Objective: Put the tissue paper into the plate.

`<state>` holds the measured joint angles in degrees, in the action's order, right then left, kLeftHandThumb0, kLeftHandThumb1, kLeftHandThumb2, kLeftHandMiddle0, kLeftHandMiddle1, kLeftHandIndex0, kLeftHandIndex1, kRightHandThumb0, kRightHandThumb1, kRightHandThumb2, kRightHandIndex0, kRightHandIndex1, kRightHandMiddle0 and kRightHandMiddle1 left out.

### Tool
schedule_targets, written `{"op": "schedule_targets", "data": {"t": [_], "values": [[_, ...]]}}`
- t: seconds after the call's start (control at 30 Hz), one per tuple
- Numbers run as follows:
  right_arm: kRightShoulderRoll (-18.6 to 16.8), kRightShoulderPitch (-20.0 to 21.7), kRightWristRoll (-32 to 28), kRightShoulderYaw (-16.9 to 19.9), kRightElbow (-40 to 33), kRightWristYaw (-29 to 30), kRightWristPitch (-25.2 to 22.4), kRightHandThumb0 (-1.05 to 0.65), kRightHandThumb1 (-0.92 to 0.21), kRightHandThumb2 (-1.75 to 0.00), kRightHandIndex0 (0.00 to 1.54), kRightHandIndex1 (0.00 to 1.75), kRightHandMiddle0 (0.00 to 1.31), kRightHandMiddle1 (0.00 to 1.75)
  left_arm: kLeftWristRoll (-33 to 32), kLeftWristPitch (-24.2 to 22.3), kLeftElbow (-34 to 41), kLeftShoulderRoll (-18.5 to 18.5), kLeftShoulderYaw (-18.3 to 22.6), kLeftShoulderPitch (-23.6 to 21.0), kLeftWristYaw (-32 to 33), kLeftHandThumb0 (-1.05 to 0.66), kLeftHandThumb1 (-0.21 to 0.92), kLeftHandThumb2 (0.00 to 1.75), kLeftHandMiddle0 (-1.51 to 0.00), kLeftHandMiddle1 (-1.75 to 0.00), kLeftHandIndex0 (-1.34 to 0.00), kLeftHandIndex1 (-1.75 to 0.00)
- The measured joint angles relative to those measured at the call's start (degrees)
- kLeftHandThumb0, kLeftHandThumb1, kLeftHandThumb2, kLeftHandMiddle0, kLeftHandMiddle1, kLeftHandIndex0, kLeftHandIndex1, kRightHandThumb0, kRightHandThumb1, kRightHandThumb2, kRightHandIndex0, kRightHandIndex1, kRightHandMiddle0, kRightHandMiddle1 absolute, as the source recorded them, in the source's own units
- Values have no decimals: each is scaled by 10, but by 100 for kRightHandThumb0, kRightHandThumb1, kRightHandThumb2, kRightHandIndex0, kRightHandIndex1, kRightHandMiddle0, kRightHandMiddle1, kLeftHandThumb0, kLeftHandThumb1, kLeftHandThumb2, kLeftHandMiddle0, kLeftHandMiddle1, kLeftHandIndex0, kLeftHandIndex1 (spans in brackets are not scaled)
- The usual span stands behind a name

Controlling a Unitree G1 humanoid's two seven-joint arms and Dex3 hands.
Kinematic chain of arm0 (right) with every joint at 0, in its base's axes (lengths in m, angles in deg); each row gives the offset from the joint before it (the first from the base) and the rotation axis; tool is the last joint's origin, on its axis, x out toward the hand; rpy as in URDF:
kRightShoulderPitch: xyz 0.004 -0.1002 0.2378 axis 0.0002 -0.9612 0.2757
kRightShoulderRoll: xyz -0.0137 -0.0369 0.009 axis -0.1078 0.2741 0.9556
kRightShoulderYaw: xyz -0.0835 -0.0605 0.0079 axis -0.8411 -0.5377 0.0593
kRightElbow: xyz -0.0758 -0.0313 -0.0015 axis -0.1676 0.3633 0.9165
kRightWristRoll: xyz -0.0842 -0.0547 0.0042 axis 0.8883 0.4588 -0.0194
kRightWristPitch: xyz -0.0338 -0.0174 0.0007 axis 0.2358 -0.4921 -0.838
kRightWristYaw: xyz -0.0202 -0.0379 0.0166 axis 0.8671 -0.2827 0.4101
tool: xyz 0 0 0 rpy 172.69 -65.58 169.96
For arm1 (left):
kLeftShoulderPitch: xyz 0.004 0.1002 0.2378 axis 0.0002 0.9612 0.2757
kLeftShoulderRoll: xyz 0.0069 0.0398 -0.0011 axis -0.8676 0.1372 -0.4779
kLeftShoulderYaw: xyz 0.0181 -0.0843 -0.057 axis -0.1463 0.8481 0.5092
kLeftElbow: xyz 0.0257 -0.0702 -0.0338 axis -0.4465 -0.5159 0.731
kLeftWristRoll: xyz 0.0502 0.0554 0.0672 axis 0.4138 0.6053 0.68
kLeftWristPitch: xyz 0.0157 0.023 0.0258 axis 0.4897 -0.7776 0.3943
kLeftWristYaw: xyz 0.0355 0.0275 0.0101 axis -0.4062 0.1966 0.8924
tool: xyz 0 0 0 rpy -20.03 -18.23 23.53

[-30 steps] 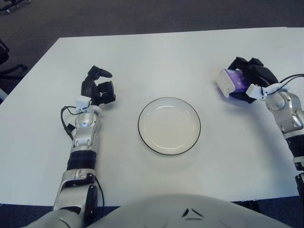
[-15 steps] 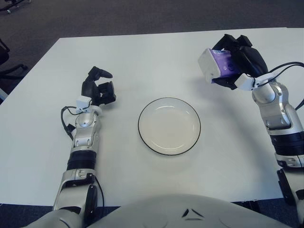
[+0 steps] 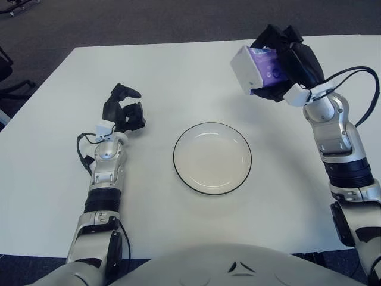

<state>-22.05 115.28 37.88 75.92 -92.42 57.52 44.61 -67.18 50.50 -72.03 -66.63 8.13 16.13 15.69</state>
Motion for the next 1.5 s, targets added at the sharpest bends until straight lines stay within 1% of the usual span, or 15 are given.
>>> {"op": "schedule_targets", "data": {"t": [0.17,0.23,0.47,0.67,0.77,0.97,1.1,1.3,1.5], "values": [[-22,11,15,-24,-7,-3,0,0,4,-171,86,175,69,171,0,0,-2,0,0,-1,0,-46,39,123,-129,-175,-56,-175],[-27,15,12,-31,-4,-6,12,0,6,-173,87,175,70,171,0,0,-2,0,-1,-1,0,-46,38,123,-129,-175,-56,-175],[-36,17,-25,-45,12,-24,82,0,6,-175,87,175,70,173,0,0,-2,2,-1,-3,1,-46,38,124,-129,-175,-57,-175],[-37,18,-42,-60,46,-37,155,0,6,-175,87,175,70,174,0,0,-2,2,-1,-4,3,-46,38,124,-129,-175,-57,-175],[-38,18,-49,-65,57,-45,175,0,4,-172,86,174,67,174,0,0,-2,2,-1,-4,4,-46,38,124,-130,-175,-57,-175],[-39,18,-68,-72,59,-81,184,0,-2,-164,84,169,62,175,1,2,-1,2,-2,-4,8,-46,38,123,-130,-175,-56,-175],[-39,18,-80,-76,56,-108,183,0,-3,-162,83,168,61,175,2,3,1,2,-3,-4,9,-46,39,123,-131,-175,-56,-175],[-36,18,-118,-80,51,-161,178,0,-6,-158,83,164,59,175,3,3,5,2,-6,-4,10,-46,39,123,-131,-175,-56,-175],[-34,15,-124,-88,48,-199,178,0,-7,-157,82,164,58,175,6,2,9,2,-10,-4,11,-46,39,122,-131,-175,-55,-175]]}}
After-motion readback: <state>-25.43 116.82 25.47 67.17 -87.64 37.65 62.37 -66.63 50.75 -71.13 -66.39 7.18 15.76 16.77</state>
